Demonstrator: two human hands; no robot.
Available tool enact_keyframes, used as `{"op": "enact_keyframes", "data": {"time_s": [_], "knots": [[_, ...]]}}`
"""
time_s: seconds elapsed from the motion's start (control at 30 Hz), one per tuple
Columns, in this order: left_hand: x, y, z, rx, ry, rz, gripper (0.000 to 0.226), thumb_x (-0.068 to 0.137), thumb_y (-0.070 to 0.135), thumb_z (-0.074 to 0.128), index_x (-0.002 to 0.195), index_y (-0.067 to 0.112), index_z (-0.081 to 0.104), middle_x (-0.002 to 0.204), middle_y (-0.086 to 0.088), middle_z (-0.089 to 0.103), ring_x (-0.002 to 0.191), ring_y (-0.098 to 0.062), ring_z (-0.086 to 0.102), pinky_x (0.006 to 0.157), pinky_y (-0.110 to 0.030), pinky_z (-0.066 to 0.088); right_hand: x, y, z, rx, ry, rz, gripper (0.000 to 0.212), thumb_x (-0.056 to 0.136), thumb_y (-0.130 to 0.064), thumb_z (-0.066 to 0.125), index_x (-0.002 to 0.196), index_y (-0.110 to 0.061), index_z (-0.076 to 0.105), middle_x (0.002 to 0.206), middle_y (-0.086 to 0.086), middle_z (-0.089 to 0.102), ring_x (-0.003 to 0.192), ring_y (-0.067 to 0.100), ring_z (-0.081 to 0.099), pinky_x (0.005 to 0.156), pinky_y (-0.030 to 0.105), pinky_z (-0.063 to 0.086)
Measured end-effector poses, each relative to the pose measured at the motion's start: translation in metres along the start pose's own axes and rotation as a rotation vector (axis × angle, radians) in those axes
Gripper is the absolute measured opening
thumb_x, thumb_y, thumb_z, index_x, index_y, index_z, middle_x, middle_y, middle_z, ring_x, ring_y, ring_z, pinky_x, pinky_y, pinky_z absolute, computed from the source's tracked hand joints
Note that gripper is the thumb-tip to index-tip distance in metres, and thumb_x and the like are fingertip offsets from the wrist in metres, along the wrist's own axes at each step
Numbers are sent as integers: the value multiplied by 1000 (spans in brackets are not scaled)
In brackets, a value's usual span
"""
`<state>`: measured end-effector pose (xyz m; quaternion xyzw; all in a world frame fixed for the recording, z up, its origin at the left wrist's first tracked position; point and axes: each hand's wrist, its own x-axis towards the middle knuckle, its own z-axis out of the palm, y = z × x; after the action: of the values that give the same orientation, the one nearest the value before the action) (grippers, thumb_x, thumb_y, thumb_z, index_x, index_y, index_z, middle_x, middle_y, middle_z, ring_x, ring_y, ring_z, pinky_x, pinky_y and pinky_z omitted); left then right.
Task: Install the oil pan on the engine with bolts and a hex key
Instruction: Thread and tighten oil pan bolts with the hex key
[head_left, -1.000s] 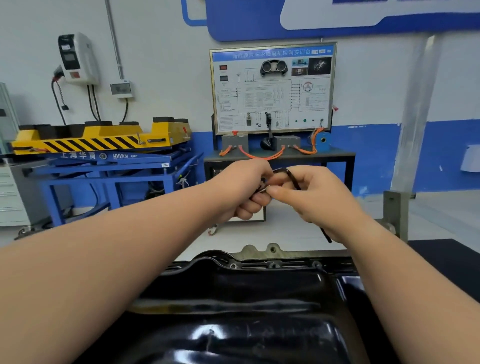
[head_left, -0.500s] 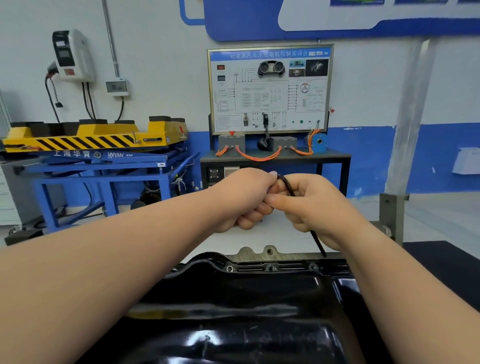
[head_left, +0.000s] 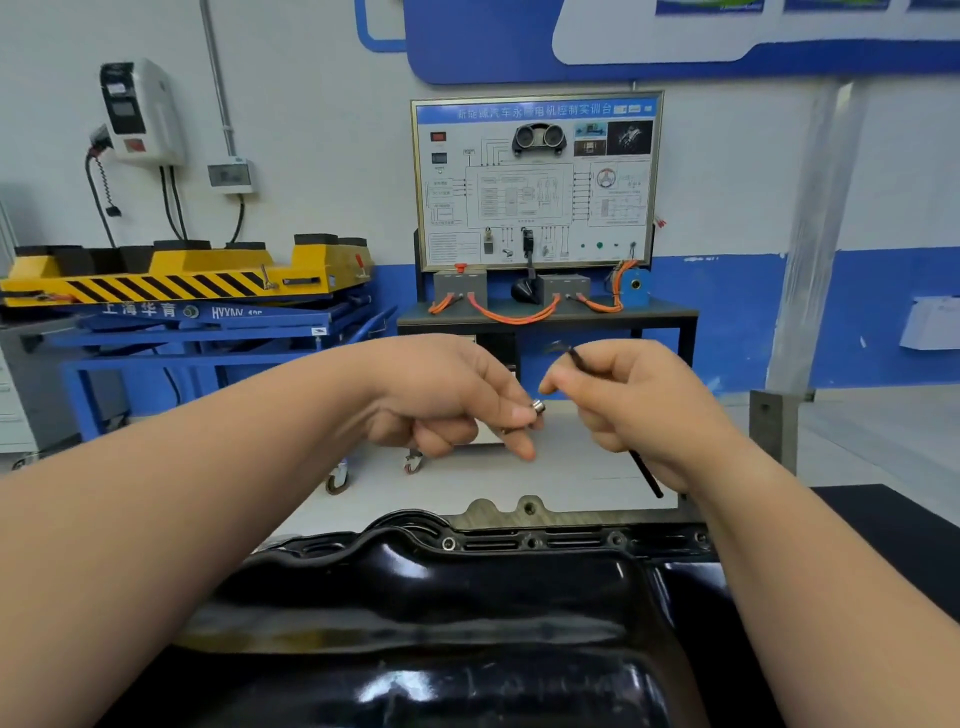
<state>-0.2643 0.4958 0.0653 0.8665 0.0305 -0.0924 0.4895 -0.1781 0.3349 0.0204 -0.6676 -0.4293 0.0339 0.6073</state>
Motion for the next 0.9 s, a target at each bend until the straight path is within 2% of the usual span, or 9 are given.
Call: {"op": "enact_keyframes", "data": {"time_s": [0.07,0.13,0.17,0.23,0.3,0.37,0.5,0.8,0.9], "knots": [[-1,-1,0,92,-42,0,7,89,6,56,83,9,57,83,-9,73,30,-5,19,34,-11,15,2,-2,-4,175,102,-41,39,96,-17,52,61,-17,71,51,-4,45,42,7,35,39,17,32],[0,-3,2,201,-71,6,9,88,5,59,83,11,55,91,-10,74,32,-7,20,35,-14,16,4,-4,-8,223,198,-121,46,98,-22,46,61,-19,73,59,-2,55,52,8,46,51,18,42],[1,-3,4,250,-77,14,11,87,6,61,82,13,54,93,-9,74,34,-7,21,35,-15,16,4,-5,-10,201,235,-152,48,99,-26,43,62,-21,73,62,-3,55,55,8,46,55,19,42],[3,-5,8,316,-73,32,13,85,8,65,79,16,56,96,-6,74,38,-9,22,37,-17,17,3,-5,-11,209,269,-190,47,98,-35,40,66,-22,72,60,-3,46,49,8,38,50,19,37],[6,-7,10,349,-46,49,14,82,9,69,76,19,60,95,-6,73,42,-10,24,38,-16,17,1,-7,-9,312,242,-223,41,92,-43,44,70,-21,70,56,3,41,42,8,32,41,20,34],[8,-8,11,382,-9,64,14,79,11,72,75,21,63,90,-7,70,44,-10,28,38,-16,19,-1,-8,-7,345,217,-255,40,89,-46,46,71,-18,68,52,4,41,39,10,35,40,22,36],[10,-8,12,377,8,73,16,77,13,73,70,25,65,84,-4,64,43,-9,28,39,-17,22,-2,-8,-5,295,200,-251,40,91,-39,43,63,-20,65,48,1,47,40,14,43,45,26,39],[10,-9,13,378,-20,118,9,78,12,72,77,19,66,84,-6,70,44,-11,31,40,-17,23,-4,-8,-5,160,179,-283,36,90,-35,45,60,-22,61,48,0,51,41,13,48,45,22,42],[10,-11,14,450,-28,148,7,77,17,75,79,18,69,82,-2,72,61,-20,47,59,-28,38,-6,-11,-3,92,65,-272,33,88,-37,48,64,-19,61,52,0,52,43,14,52,45,17,43]]}}
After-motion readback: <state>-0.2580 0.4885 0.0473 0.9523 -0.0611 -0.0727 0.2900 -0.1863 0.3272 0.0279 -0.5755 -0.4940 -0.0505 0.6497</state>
